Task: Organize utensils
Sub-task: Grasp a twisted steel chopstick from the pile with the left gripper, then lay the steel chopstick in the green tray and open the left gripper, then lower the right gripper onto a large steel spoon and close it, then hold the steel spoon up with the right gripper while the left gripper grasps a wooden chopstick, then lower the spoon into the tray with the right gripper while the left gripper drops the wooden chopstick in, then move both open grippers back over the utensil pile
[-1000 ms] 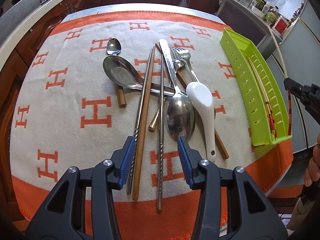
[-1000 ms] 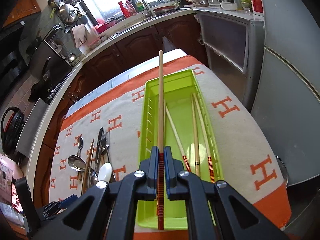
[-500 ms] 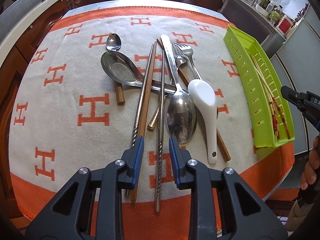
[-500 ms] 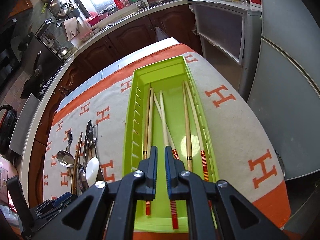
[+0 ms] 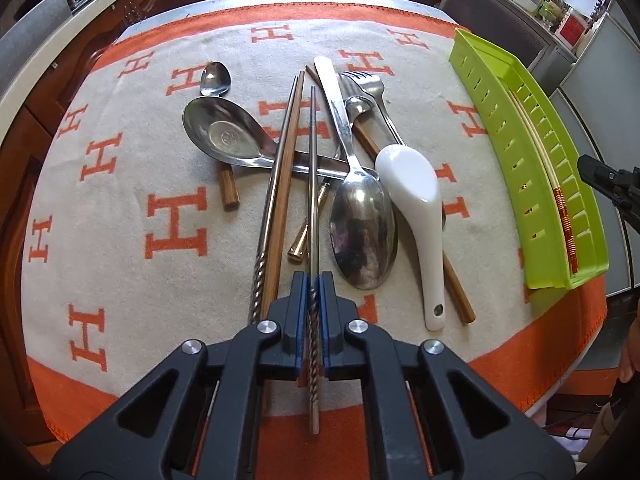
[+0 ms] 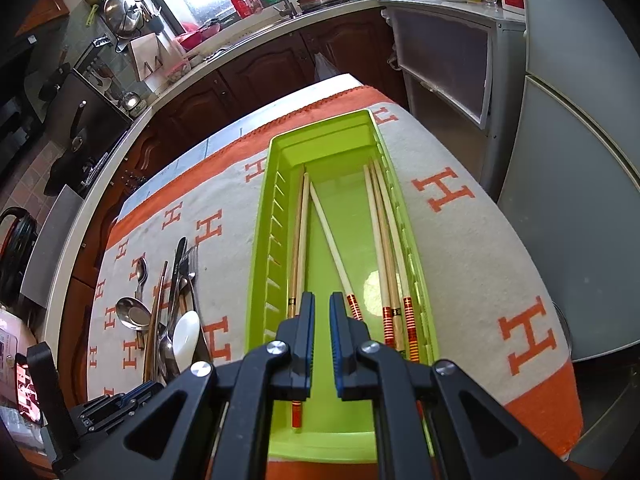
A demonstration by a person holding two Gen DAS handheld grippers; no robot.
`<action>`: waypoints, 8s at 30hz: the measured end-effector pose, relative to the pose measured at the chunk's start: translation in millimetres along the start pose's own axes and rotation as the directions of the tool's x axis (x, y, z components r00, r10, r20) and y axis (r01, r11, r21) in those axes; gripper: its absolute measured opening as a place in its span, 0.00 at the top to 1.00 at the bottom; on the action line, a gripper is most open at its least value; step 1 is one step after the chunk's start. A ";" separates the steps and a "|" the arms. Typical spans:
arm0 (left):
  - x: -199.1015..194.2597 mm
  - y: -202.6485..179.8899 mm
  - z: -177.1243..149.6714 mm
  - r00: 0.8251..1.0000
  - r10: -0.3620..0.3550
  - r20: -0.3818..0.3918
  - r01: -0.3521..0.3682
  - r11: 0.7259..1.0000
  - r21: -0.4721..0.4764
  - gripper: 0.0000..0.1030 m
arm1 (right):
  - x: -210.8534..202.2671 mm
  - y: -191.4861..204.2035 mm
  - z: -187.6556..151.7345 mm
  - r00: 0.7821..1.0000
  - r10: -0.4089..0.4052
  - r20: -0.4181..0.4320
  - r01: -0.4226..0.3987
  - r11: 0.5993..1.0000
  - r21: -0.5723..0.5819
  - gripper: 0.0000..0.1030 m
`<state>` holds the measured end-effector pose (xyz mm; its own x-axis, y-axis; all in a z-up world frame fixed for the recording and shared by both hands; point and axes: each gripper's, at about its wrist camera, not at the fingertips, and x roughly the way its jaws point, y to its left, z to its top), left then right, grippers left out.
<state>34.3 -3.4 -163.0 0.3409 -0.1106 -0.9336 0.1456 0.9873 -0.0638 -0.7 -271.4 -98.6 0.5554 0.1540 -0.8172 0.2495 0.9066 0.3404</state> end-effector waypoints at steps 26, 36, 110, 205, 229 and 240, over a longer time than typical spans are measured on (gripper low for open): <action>-42.5 -147.4 99.1 0.950 -0.314 0.002 0.311 0.943 0.119 0.96 | -35.0 -28.7 9.7 0.997 -0.012 0.079 0.006 0.997 0.074 0.93; -18.1 -169.3 100.8 0.962 -0.270 -0.047 0.274 0.952 0.137 0.87 | -29.3 -36.0 9.8 0.998 -0.014 0.064 0.008 0.996 0.094 0.93; -22.7 94.7 -1.0 0.985 -0.112 0.134 0.130 0.982 -0.139 0.53 | 135.1 151.0 -5.0 0.872 0.220 -0.438 -0.271 0.961 -0.057 0.88; 10.9 -169.9 85.9 0.926 -0.364 -0.100 0.370 0.928 0.046 0.95 | 17.7 -49.5 17.9 0.985 0.162 -0.057 -0.144 0.959 0.242 0.93; -85.2 -43.4 29.6 0.971 -0.133 0.198 0.110 0.986 0.123 0.53 | -4.7 43.9 -9.0 0.993 0.104 -0.054 -0.105 0.994 -0.011 0.93; -78.2 16.3 8.8 0.975 -0.046 0.215 0.037 0.998 0.045 0.53 | 12.9 98.3 -25.4 0.987 0.108 -0.122 -0.125 0.982 -0.142 0.93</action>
<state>18.2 20.4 -88.0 0.5259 -0.1776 -0.8318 0.1995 0.9764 -0.0823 10.8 -170.3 -87.5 0.4779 0.2977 -0.8264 0.0632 0.9267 0.3704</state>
